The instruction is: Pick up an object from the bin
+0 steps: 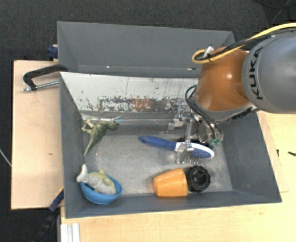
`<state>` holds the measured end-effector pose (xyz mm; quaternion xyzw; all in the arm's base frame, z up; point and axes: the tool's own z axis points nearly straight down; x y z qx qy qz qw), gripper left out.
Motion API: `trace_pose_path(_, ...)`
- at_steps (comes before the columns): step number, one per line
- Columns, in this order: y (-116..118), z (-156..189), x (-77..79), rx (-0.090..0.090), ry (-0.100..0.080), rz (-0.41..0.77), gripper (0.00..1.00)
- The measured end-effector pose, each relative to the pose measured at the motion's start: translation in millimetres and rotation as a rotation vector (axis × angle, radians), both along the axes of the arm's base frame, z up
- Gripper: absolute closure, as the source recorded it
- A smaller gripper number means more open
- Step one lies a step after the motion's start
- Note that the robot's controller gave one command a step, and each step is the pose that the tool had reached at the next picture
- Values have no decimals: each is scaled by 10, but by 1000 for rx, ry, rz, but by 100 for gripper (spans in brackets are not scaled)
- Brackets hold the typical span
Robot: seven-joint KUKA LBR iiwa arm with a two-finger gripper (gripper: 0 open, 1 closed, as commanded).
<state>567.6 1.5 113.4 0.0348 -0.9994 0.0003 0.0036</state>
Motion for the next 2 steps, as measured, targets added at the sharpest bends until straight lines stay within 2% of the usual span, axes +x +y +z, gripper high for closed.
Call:
trace_pose_path(1, -188, -424, 76, 3, -12, 19, 0)
trace_pose_path(2, -181, -382, 110, 3, -28, 19, 100)
